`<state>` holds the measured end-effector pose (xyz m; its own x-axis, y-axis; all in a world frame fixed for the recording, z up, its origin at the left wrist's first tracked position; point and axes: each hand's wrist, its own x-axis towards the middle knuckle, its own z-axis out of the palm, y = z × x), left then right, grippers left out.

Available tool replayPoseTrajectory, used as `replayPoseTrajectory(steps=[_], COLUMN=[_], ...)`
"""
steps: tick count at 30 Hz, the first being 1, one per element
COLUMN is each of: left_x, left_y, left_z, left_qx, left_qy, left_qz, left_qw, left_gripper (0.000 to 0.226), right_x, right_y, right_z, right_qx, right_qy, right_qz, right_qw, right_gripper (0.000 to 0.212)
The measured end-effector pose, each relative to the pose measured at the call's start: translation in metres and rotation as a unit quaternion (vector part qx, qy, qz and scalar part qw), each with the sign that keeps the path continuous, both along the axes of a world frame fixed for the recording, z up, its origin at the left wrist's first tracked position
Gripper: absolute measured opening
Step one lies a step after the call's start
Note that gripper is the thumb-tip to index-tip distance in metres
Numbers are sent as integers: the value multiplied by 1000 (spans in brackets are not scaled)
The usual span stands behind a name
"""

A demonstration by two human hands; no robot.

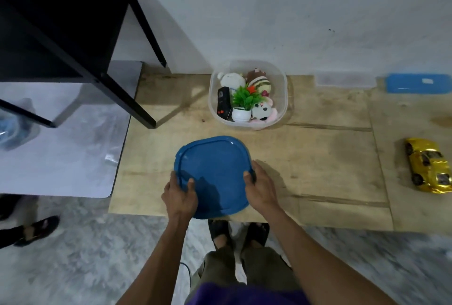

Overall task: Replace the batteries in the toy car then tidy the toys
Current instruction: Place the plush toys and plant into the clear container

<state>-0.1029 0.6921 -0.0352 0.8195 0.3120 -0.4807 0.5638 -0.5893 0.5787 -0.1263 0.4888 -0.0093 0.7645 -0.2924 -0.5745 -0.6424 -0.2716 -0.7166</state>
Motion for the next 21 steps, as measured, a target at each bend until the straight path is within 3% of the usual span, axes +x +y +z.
replayPoseTrajectory(steps=[3, 6, 12, 16, 21], left_x=[6, 7, 9, 52, 126], left_y=[4, 6, -26, -63, -104], left_z=[9, 21, 64, 89, 84], left_qx=[-59, -79, -87, -117, -133], left_qy=[38, 42, -84, -133, -132], left_qz=[74, 86, 40, -6, -37], left_qw=[995, 992, 992, 984, 982], left_gripper=[68, 73, 68, 67, 65], right_x=[-4, -16, -40, -1, 79], right_y=[7, 13, 13, -13, -52], right_z=[-2, 5, 41, 65, 61], right_qx=[-12, -25, -99, -132, -168], right_qy=[7, 6, -117, -163, -164], right_qz=[-22, -46, -148, -144, -135], right_qw=[1000, 999, 977, 967, 963], right_gripper=[49, 52, 53, 56, 58])
